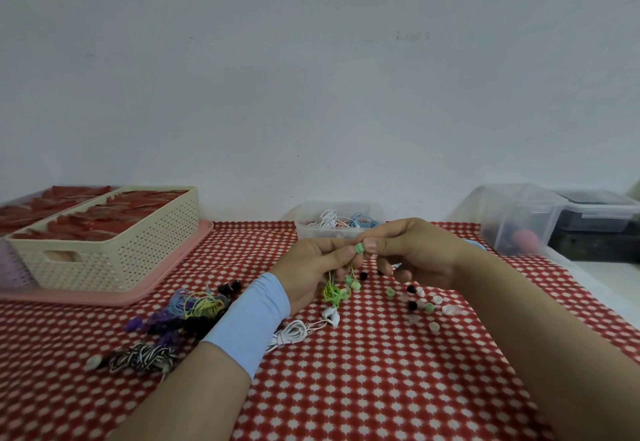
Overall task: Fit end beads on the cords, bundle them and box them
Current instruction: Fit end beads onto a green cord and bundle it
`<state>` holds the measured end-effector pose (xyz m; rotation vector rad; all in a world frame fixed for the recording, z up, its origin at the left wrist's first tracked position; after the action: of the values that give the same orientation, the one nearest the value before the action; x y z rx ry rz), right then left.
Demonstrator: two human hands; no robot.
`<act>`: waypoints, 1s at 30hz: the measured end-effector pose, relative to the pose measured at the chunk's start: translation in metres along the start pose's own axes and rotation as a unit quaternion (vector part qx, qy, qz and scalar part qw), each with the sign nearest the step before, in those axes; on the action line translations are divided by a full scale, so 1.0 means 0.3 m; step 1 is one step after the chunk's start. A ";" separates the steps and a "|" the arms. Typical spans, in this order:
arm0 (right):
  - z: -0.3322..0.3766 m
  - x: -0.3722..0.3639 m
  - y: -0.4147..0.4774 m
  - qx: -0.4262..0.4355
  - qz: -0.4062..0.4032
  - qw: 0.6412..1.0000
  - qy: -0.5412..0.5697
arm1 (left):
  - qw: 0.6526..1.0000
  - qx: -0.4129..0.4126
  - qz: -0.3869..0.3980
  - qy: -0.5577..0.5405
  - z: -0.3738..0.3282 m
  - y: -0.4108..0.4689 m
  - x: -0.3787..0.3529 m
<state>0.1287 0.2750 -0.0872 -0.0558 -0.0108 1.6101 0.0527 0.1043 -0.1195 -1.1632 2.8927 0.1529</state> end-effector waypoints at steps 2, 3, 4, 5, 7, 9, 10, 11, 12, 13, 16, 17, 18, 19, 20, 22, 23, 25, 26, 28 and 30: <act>0.001 0.002 -0.002 0.003 -0.003 1.000 -0.008 | 1.000 0.005 0.003 -0.001 -0.002 -0.003 -0.003; 0.001 0.001 -0.002 0.005 -0.005 1.000 -0.014 | 1.000 0.006 0.001 -0.003 -0.003 -0.004 -0.004; 0.002 0.000 -0.001 0.007 -0.009 1.000 -0.021 | 1.000 0.006 -0.002 -0.005 -0.004 -0.006 -0.005; 0.004 -0.002 -0.001 0.010 -0.013 0.999 -0.028 | 1.000 0.004 -0.004 -0.003 -0.005 -0.006 -0.004; 0.006 -0.004 0.000 0.009 -0.019 0.999 -0.046 | 1.000 0.005 -0.006 0.008 -0.004 -0.007 -0.001; 0.005 -0.004 0.000 0.005 -0.035 0.997 -0.068 | 1.000 0.009 -0.006 0.018 -0.001 -0.007 0.004; 0.004 -0.004 0.001 0.003 -0.040 0.997 -0.072 | 1.000 0.010 -0.007 0.022 0.000 -0.008 0.005; 0.003 -0.004 0.002 0.002 -0.041 0.997 -0.070 | 1.000 0.012 -0.009 0.025 0.000 -0.008 0.007; 0.002 -0.004 0.002 -0.001 -0.037 0.997 -0.065 | 0.999 0.013 -0.010 0.030 -0.001 -0.007 0.009; 0.004 -0.003 0.000 -0.006 -0.031 0.998 -0.061 | 0.999 0.013 -0.010 0.037 -0.001 -0.007 0.011; 0.004 -0.003 -0.009 -0.016 -0.007 0.998 -0.058 | 0.999 0.022 0.004 0.030 -0.003 -0.008 0.006; 0.003 -0.004 -0.010 -0.013 -0.002 0.999 -0.046 | 1.000 0.025 0.009 0.013 -0.003 -0.009 0.002; 0.002 -0.005 -0.008 -0.006 -0.002 0.999 -0.034 | 1.000 0.025 0.013 -0.004 -0.002 -0.011 0.000; 0.004 -0.005 -0.008 0.001 -0.004 1.000 -0.027 | 1.000 0.022 0.016 -0.015 -0.004 -0.011 -0.004; 0.004 -0.006 -0.005 0.006 -0.008 1.000 -0.026 | 1.000 0.017 0.017 -0.018 -0.004 -0.011 -0.004; 0.006 -0.009 -0.005 0.010 -0.019 0.999 -0.034 | 1.000 0.012 0.012 -0.011 -0.004 -0.006 -0.002; 0.006 -0.009 -0.005 0.012 -0.027 0.999 -0.044 | 1.000 0.012 0.006 -0.007 -0.001 -0.003 0.003; -0.001 -0.013 -0.004 0.019 -0.048 0.996 -0.070 | 1.000 0.018 -0.009 0.009 0.005 0.002 0.011; -0.006 -0.015 -0.002 0.026 -0.058 0.995 -0.078 | 1.000 0.020 -0.017 0.016 0.007 0.005 0.012; -0.014 -0.021 0.004 0.048 -0.077 0.993 -0.074 | 0.999 0.024 -0.033 0.012 0.012 0.012 0.015; -0.017 -0.021 0.008 0.077 -0.091 0.990 -0.071 | 0.999 0.029 -0.044 -0.005 0.010 0.019 0.017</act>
<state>0.1267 0.2685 -0.0922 0.1744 -0.0017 1.4257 0.0449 0.1052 -0.1224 -1.2720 2.8116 0.0710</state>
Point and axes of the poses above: each hand's wrist, its own y-axis towards the middle knuckle, its own x-axis out of the back of the hand, z = x × y, the point moved 1 cm from there along y, towards the middle knuckle, and after that the axes turned 5 degrees about y, right-handed, at the moved point
